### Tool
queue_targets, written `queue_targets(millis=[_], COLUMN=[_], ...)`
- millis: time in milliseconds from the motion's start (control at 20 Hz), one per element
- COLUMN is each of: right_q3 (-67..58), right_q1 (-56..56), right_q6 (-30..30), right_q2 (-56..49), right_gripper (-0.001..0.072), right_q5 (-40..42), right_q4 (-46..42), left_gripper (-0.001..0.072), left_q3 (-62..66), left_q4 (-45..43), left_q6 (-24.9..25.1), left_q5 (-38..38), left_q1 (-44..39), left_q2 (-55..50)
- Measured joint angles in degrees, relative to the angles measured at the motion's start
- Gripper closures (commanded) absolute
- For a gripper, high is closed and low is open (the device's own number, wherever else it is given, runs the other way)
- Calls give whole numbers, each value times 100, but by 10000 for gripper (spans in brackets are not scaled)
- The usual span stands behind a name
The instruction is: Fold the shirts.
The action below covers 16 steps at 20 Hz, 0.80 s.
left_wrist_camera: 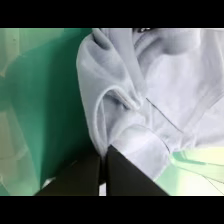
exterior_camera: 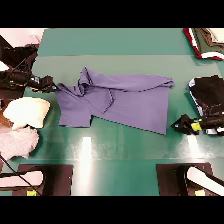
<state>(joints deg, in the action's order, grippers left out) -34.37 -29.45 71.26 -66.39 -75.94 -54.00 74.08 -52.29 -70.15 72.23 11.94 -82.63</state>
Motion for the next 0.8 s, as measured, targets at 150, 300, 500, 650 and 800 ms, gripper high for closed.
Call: queue_targets(millis=[150,300,500,650,800], right_q3=[173,234,264,275,210], right_q1=[61,378,859,1163,1394], right_q6=[-197,-273,-299,-313,-319], right_q2=[-175,-243,-271,-273,-35], right_gripper=[366,366,427,693,694], right_q5=[79,129,254,310,208], right_q4=[356,439,483,369,413], left_gripper=[681,681,681,682,682], left_q3=[0,0,0,0,13], left_q4=[-13,-13,-11,-11,-11], left_q6=[-2,-9,-22,-26,-44], left_q5=[4,37,52,142,254], left_q1=[4,4,4,4,4], left_q2=[35,46,48,50,98])
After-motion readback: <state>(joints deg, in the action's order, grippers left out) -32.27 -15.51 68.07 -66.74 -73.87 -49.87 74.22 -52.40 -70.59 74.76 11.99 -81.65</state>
